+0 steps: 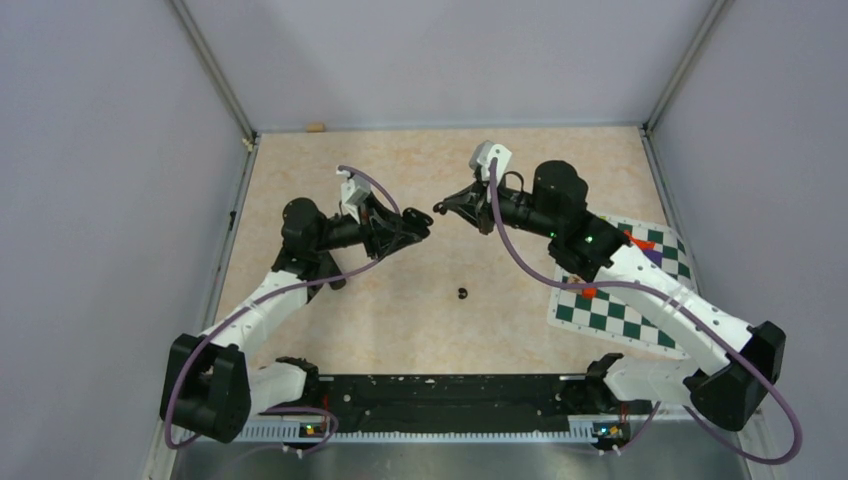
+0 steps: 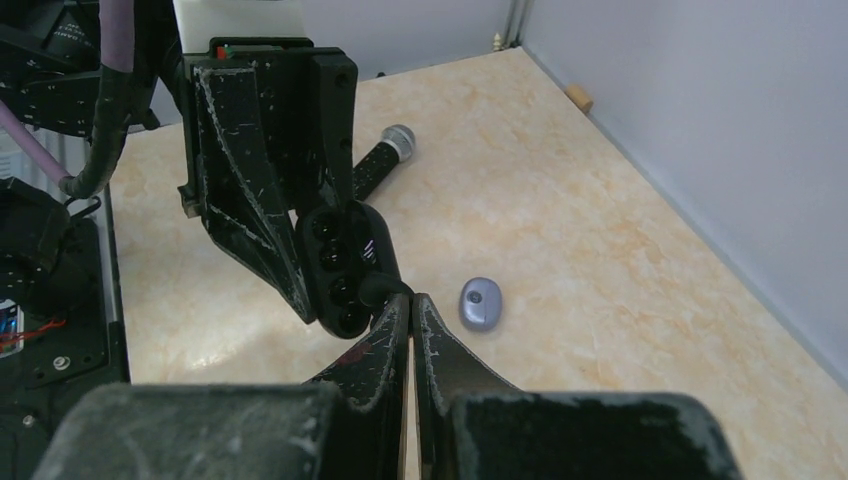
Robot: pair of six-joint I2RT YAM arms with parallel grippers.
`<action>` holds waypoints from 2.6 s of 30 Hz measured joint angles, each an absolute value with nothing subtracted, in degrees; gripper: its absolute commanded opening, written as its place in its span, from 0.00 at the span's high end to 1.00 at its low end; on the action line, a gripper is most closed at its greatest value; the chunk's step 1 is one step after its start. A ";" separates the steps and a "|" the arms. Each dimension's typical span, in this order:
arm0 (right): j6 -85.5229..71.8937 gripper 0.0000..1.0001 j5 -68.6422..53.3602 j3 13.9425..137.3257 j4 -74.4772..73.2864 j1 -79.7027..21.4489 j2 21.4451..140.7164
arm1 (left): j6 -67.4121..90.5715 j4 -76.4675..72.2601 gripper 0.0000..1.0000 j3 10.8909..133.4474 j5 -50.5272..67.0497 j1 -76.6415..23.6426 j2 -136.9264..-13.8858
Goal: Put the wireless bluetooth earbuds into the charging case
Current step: Place the earbud in the charging case.
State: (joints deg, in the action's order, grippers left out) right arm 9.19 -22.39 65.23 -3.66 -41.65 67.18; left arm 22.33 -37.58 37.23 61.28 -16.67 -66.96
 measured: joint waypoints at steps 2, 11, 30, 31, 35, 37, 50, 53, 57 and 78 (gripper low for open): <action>8.54 1.00 -22.50 65.23 -3.33 -42.15 68.10 | 22.13 -37.58 1.00 37.21 61.73 -16.71 -66.96; 7.22 1.00 -22.46 65.23 -2.68 -44.56 70.70 | 20.93 -37.56 1.00 37.06 63.57 -17.39 -66.96; 7.38 1.00 -21.21 65.30 -2.70 -47.42 72.93 | 19.33 -36.69 1.00 37.06 63.66 -18.55 -67.00; 7.38 1.00 -21.15 65.30 -2.70 -47.42 72.93 | 19.33 -36.58 1.00 37.06 63.66 -18.55 -67.00; 7.40 1.00 -20.78 65.32 -2.70 -47.66 72.93 | 19.33 -36.36 1.00 37.06 63.66 -18.57 -67.02; 7.44 1.00 -20.38 65.34 -2.70 -47.92 72.93 | 19.31 -36.29 1.00 37.04 63.68 -18.59 -67.02; 7.90 1.00 -19.05 65.65 -2.79 -48.38 73.41 | 18.70 -35.90 1.00 37.04 63.66 -18.65 -67.02; 7.97 1.00 -18.74 65.67 -2.90 -48.40 73.41 | 18.28 -35.86 1.00 37.04 63.64 -18.65 -67.02; 8.49 1.00 -18.00 65.67 -3.03 -48.51 73.34 | 17.98 -35.79 1.00 37.04 63.59 -18.70 -67.02; 8.75 1.00 -17.80 65.69 -3.01 -48.73 72.86 | 17.80 -35.11 1.00 37.04 63.40 -18.72 -67.29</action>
